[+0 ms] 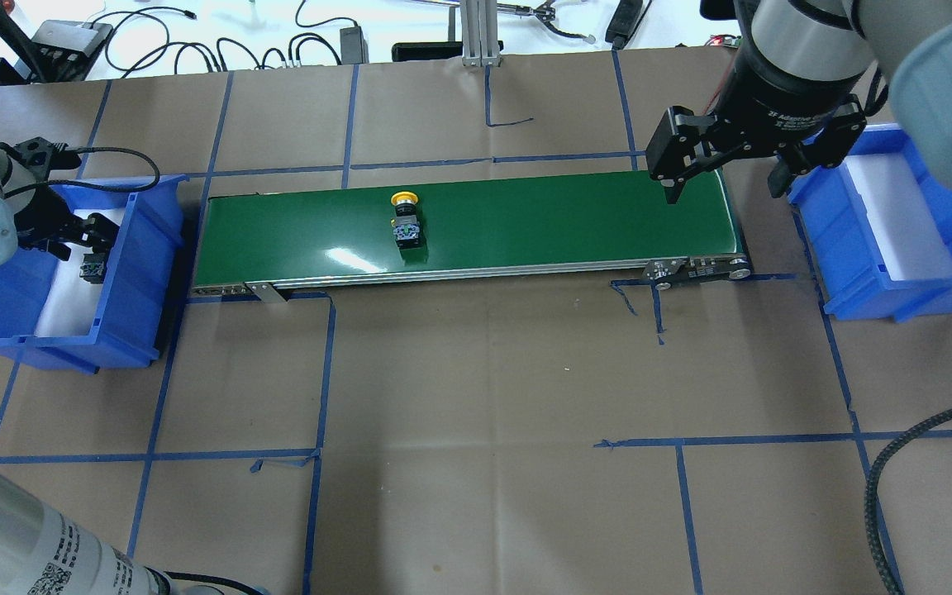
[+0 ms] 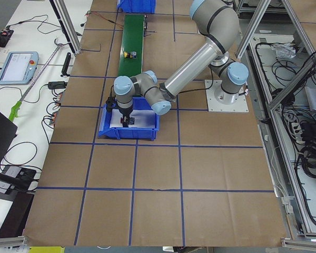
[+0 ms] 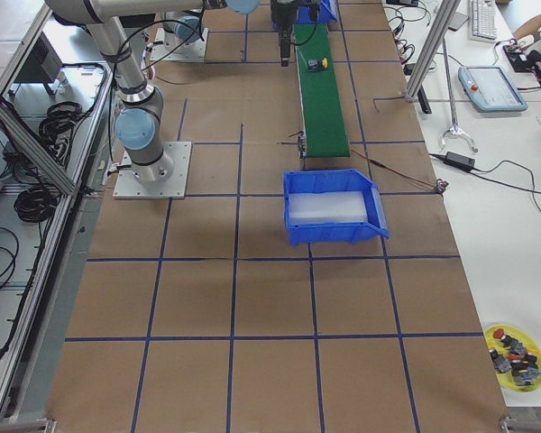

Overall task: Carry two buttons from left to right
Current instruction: 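Lower the left gripper and grasp the red-capped button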

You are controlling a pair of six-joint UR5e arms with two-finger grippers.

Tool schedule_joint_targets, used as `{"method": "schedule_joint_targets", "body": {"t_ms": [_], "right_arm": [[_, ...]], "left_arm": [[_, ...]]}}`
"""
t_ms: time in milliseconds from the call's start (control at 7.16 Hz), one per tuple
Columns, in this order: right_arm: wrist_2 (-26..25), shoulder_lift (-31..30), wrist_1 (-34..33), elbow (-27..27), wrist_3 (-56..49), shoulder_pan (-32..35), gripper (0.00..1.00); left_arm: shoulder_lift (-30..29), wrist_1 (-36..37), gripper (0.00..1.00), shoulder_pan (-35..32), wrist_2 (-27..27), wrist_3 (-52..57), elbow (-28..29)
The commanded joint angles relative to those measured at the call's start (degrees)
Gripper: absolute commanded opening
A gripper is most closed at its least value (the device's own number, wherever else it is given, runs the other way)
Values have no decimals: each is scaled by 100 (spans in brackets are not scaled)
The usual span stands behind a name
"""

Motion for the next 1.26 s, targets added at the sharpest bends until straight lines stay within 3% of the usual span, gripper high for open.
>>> {"method": "schedule_joint_targets", "body": {"t_ms": [0, 279, 419, 699, 978, 1118], "right_arm": [[23, 12, 2, -13, 35, 0, 100], [6, 20, 2, -13, -18, 0, 100], [-20, 12, 11, -13, -27, 0, 100], [-21, 12, 2, -48, -27, 0, 100], [-21, 20, 2, -56, -27, 0, 100], [-21, 20, -7, -65, -27, 0, 100]], "left_arm": [[-13, 2, 53, 4, 0, 11, -1], [-4, -7, 21, 4, -17, -15, 51], [40, -86, 12, 4, 0, 11, 191], [276, -269, 11, 4, 18, 29, 218], [662, -1014, 11, 4, 18, 37, 437], [890, -1731, 11, -5, 27, 37, 699]]}}
